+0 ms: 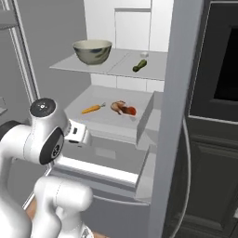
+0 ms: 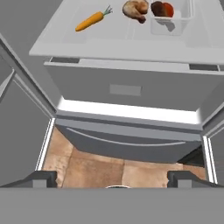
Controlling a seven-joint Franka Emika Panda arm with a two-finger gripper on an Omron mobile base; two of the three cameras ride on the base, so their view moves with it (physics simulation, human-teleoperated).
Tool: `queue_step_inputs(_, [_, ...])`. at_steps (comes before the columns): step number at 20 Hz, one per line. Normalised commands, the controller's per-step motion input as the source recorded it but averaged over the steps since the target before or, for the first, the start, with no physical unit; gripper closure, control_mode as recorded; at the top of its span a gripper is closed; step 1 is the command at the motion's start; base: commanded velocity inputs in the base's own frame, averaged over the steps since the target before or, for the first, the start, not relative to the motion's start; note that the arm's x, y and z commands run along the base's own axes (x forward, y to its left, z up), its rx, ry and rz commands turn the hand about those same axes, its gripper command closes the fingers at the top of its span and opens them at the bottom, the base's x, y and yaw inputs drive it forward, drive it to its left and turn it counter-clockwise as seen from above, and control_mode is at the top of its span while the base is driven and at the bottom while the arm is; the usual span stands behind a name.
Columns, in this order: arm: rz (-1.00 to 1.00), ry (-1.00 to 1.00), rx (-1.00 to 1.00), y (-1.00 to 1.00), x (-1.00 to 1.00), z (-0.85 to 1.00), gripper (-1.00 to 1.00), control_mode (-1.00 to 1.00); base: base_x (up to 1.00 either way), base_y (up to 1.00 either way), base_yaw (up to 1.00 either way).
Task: Place the tupperware on the second highest shelf of the fridge. Make space for the tupperware among the existing items by rearranging them on the shelves if needed. Close the fridge door when finished.
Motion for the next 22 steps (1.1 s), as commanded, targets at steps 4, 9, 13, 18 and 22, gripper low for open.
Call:
queue_step_inputs(4, [0.0, 0.0, 0.0, 0.0, 0.0, 0.0, -1.0, 1.0, -0.52, -0.27, -0.02])
queue_step_inputs(9, [0.0, 0.0, 0.0, 0.0, 0.0, 0.0, -1.0, 1.0, -0.98, -0.01, -0.05])
queue_step_inputs(13, [0.0, 0.0, 0.0, 0.0, 0.0, 0.0, -1.0, 1.0, -0.72, 0.09, -0.14])
queue_step_inputs(18, [0.0, 0.0, 0.0, 0.0, 0.0, 0.0, -1.0, 1.0, -0.79, 0.31, -0.22])
queue_step_inputs(22, [0.0, 0.0, 0.0, 0.0, 0.0, 0.0, -1.0, 1.0, -0.9, 0.58, -0.28])
